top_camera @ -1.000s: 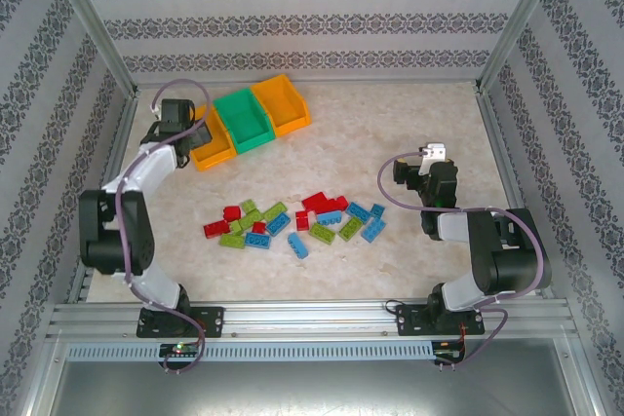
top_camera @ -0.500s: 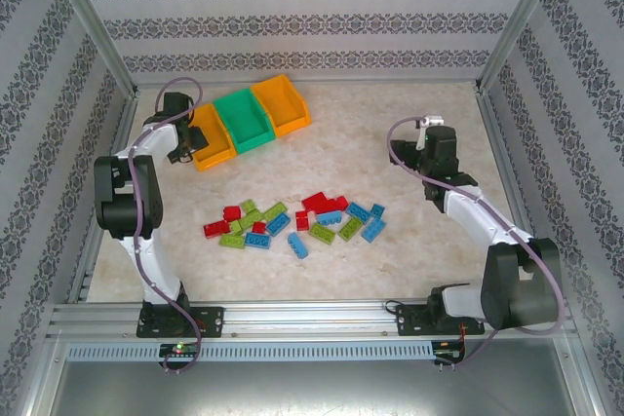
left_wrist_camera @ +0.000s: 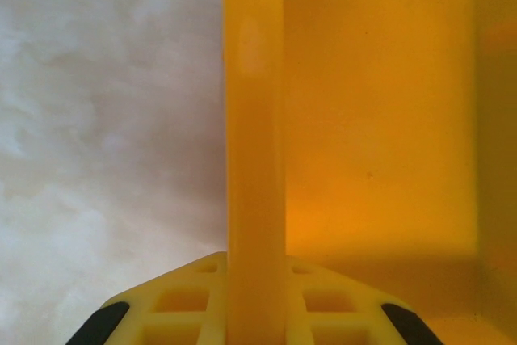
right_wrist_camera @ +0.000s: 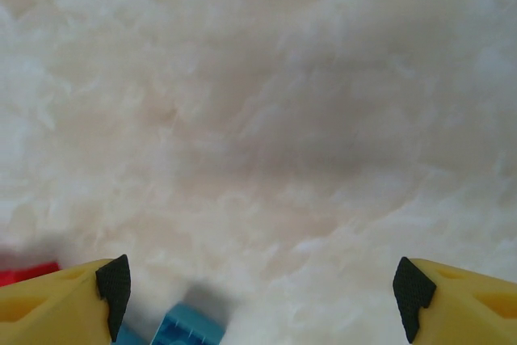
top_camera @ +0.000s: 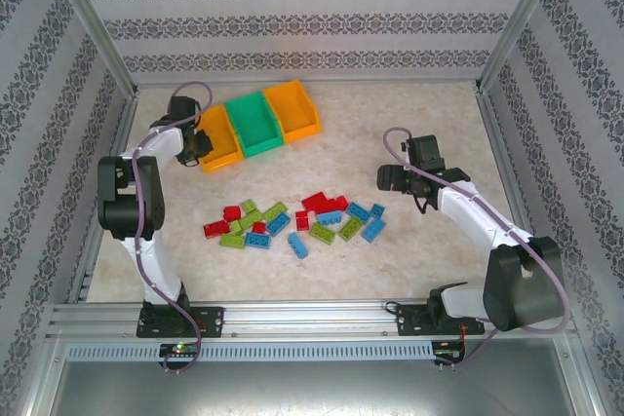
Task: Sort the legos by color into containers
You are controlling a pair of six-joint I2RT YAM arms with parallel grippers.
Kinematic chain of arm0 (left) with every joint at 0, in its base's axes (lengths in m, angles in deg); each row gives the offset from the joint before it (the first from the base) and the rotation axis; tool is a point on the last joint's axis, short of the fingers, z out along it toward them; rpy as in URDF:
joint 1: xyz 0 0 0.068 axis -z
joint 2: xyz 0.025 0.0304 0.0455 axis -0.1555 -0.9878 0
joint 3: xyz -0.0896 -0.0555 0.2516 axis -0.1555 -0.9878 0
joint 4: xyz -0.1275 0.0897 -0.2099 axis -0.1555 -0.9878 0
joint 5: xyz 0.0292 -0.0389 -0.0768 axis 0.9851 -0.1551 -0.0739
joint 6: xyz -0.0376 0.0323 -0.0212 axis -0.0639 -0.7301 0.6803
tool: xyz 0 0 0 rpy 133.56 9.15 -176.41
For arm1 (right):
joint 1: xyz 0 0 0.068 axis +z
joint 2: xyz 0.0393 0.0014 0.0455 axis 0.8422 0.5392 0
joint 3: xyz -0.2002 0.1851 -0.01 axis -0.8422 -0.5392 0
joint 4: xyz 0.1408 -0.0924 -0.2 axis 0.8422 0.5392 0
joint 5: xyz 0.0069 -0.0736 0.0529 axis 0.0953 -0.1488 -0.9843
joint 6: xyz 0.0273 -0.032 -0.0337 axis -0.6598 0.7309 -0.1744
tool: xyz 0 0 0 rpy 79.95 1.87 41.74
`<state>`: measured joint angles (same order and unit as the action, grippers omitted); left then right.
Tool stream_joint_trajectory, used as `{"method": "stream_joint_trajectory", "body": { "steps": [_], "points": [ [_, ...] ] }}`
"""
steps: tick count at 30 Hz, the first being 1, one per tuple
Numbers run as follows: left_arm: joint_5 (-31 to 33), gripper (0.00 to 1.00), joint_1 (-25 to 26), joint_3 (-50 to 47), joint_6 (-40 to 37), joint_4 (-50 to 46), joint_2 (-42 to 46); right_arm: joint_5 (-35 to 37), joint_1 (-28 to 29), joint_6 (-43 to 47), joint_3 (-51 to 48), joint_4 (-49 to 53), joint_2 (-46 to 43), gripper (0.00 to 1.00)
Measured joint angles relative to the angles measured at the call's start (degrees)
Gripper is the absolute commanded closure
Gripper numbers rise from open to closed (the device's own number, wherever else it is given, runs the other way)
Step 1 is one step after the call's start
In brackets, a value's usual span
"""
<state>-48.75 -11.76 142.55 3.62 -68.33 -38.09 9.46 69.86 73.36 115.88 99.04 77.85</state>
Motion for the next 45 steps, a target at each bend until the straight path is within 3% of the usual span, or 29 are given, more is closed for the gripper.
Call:
{"method": "stream_joint_trajectory", "body": {
  "steps": [8,14,18,29,36,45],
  "points": [
    [-1.99,0.86,9.49,-0.79,-3.15,0.46,0.57,-1.29,7.02,0.9,-1.16,4.07,-1.05,0.13],
    [-2.54,0.83,13.68,-0.79,-3.52,0.44,0.57,-0.92,7.54,-3.96,-1.77,8.41,-5.09,0.22],
    [-2.54,0.81,14.38,-0.79,-3.37,0.44,0.57,-1.11,8.46,-10.97,-4.94,9.86,-8.17,0.23],
    [-3.08,0.72,17.0,-4.66,-0.87,2.47,2.32,-0.17,17.57,-28.06,-11.76,12.2,-12.22,0.23],
    [-4.26,0.57,17.81,-8.57,0.07,2.93,3.5,1.14,18.91,-33.92,-13.35,8.83,-10.58,0.25],
    [-3.3,0.52,17.81,-12.28,0.15,3.58,11.15,2.16,18.91,-36.0,-14.14,4.61,-6.1,0.25]
  ]
}}
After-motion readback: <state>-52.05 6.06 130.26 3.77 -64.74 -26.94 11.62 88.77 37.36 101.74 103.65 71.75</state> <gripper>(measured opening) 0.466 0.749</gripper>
